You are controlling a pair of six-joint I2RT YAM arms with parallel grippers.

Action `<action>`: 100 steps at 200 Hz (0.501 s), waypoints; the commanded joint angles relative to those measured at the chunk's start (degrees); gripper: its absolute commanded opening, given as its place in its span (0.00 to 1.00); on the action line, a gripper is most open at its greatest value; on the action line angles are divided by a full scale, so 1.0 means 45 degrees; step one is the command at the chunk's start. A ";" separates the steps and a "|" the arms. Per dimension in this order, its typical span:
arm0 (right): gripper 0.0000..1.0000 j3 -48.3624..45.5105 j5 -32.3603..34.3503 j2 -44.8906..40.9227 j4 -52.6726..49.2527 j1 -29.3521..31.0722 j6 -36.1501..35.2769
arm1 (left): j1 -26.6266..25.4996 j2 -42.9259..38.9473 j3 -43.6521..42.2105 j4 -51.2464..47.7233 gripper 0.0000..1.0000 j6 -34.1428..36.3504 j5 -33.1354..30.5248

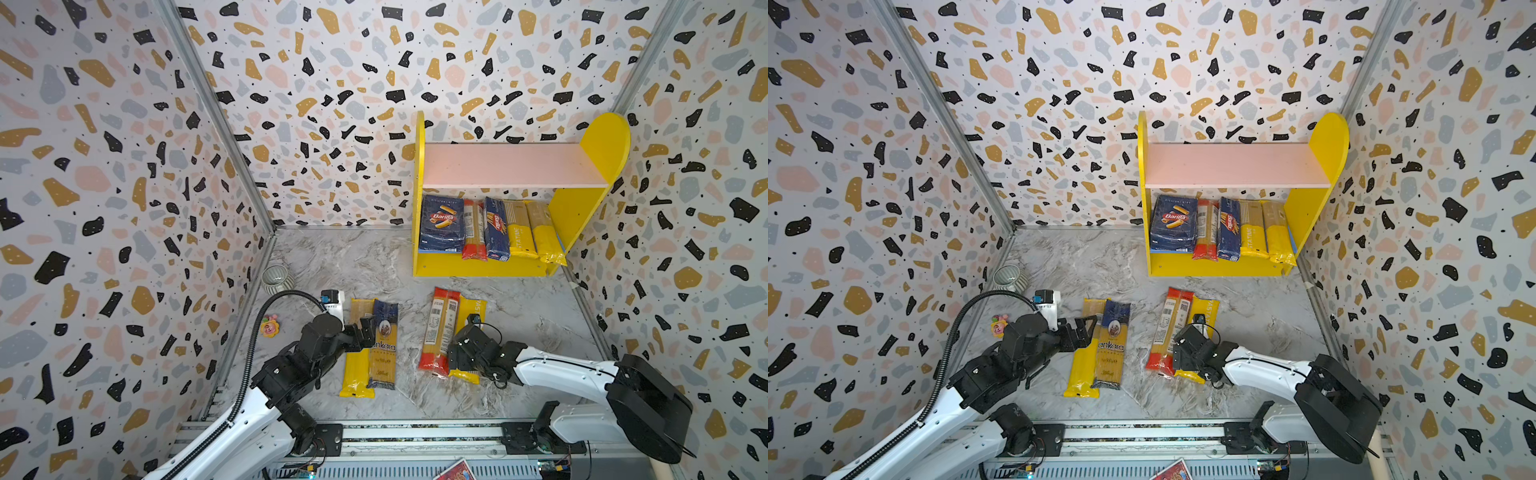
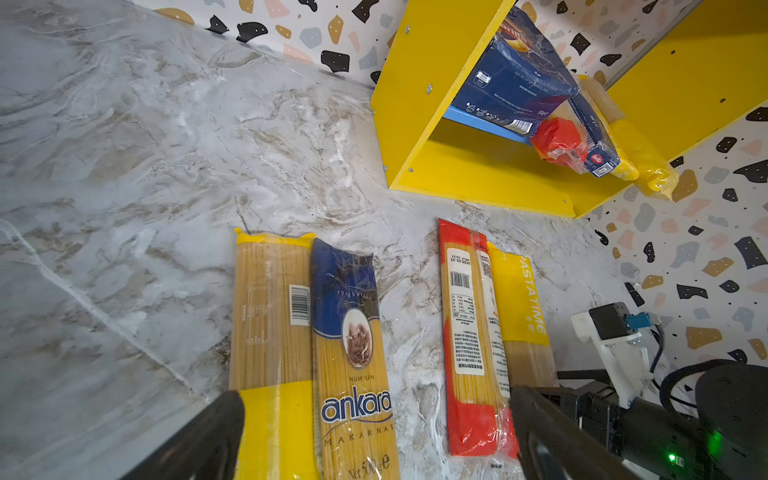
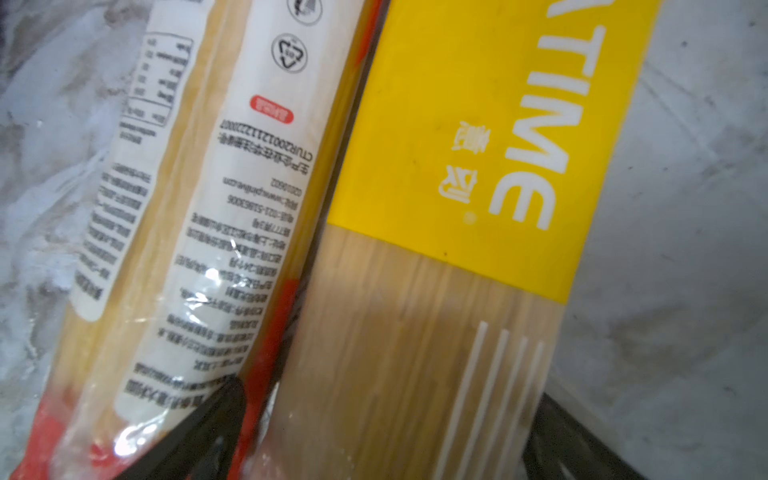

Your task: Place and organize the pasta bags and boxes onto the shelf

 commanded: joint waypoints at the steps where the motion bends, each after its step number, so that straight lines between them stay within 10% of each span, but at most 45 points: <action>1: 0.99 -0.0402 -0.1007 0.0986 -0.1654 0.0060 0.0711 | 0.0030 -0.0041 0.0177 0.0052 1.00 0.0341 -0.0116; 100: 0.92 0.0962 -0.0169 0.4381 -0.2832 0.1291 0.1373 | 0.0030 -0.0309 0.0114 0.0143 1.00 0.0468 0.0369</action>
